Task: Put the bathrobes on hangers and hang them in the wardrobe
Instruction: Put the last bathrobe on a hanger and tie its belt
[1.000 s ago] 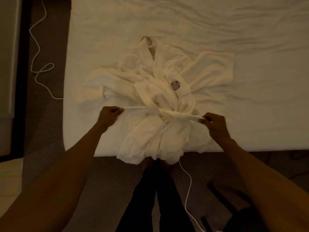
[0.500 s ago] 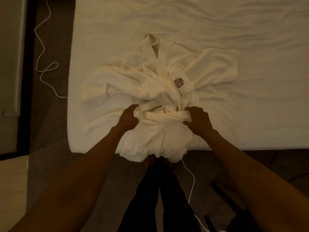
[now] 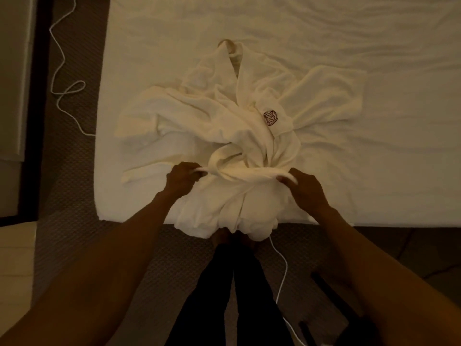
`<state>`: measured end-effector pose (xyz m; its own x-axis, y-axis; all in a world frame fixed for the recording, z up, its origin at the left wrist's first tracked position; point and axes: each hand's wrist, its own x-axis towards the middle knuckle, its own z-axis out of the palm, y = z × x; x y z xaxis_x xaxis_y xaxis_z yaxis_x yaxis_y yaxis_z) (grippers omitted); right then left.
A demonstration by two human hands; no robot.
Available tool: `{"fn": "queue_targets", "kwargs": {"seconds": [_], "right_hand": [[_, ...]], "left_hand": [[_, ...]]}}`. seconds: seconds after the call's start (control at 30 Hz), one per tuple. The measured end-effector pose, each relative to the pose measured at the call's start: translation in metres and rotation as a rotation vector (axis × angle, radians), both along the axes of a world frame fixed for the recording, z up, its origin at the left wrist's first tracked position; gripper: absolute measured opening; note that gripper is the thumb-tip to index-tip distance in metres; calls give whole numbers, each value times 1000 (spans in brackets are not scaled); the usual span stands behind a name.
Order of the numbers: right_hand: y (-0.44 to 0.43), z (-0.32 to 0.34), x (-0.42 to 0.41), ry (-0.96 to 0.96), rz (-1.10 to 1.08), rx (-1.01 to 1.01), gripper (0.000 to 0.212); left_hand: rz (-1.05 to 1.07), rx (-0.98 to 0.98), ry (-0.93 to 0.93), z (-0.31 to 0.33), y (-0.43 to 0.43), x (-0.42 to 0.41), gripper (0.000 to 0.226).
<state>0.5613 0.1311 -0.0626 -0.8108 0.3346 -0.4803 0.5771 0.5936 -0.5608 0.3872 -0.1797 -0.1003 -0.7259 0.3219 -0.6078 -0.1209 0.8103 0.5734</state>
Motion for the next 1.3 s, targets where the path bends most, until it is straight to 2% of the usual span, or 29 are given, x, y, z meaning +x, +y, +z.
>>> {"fn": "queue_targets", "kwargs": {"seconds": [0.07,0.13,0.23,0.3,0.33,0.4,0.5,0.57,0.63,0.7,0.8,0.87,0.97,1.07,1.2,1.3], "right_hand": [[14,7,8,-42,-85,101,43],[32,12,16,-150,-195,260,53],[47,14,17,-467,-321,297,69],[44,16,8,-602,-372,264,64],[40,17,4,-595,-350,283,58],[31,13,-3,-407,-217,358,50],[14,11,-14,-81,-17,336,70],[6,6,-22,1,149,394,81],[1,-1,-30,44,273,445,75],[-2,-7,-37,20,319,484,53],[0,-8,-45,-42,338,576,35],[3,-8,-44,-97,394,586,44],[6,-11,-38,-150,417,501,55],[5,-16,-34,-154,353,450,47],[8,-14,-33,-214,296,524,43],[15,-7,-32,-256,271,503,38]], "left_hand": [[71,55,61,18,-18,-10,14],[91,16,155,34,-34,-24,9],[148,-180,221,42,-40,-39,13],[54,-361,274,42,-26,-41,17],[-37,-430,293,42,-16,-39,20],[-209,-418,263,37,5,-34,37],[-320,-193,51,25,37,-25,68],[-387,-131,10,16,55,-17,72],[-437,-66,30,7,67,-10,67],[-430,-18,28,0,74,-9,59],[-475,-147,71,-3,81,-7,49],[-505,-227,79,-2,87,-6,49],[-503,-219,21,-9,89,-8,49],[-492,-154,17,-14,86,-7,39],[-422,-77,167,-9,81,-9,27],[-347,-30,212,1,77,-9,23]]}}
